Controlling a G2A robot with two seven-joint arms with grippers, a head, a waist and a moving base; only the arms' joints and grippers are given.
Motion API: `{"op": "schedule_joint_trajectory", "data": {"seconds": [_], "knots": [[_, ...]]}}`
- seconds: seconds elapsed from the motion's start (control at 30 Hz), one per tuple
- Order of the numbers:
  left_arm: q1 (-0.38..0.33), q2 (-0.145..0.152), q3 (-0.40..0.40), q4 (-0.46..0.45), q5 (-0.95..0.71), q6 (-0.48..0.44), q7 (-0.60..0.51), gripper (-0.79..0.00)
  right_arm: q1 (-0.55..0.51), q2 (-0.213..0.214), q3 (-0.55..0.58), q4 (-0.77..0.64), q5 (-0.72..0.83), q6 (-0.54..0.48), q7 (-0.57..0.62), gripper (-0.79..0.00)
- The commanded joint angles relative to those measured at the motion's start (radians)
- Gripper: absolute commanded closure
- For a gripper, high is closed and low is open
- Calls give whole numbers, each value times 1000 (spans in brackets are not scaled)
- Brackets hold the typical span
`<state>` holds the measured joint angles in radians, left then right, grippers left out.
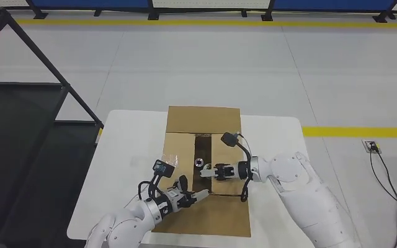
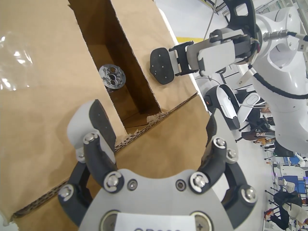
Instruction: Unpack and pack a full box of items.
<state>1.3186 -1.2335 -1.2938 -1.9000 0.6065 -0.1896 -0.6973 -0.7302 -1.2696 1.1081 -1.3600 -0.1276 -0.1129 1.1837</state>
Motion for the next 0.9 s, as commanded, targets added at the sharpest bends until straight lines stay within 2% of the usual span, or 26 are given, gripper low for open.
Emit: {"op": "schedule_joint_trajectory", "data": {"seconds": [0.0, 0.4, 0.63, 0.77, 0.87], "knots": [[-2, 1, 3, 2, 1, 6, 4, -785, 3, 1, -4, 6, 0, -2, 1, -785], [4, 10, -22, -15, -26, -16, 26, -785, 7, 10, 30, 25, 109, -56, -18, -785], [30, 18, -70, -93, -54, -31, 46, -785, -9, 22, 72, 0, 166, -101, -29, -785], [68, 26, -137, -177, -88, -52, 70, -785, -11, 29, 104, -1, 190, -110, -65, -785], [117, 34, -230, -229, -178, -81, 78, -785, 0, 30, 130, 26, 147, -90, -207, -785]]}}
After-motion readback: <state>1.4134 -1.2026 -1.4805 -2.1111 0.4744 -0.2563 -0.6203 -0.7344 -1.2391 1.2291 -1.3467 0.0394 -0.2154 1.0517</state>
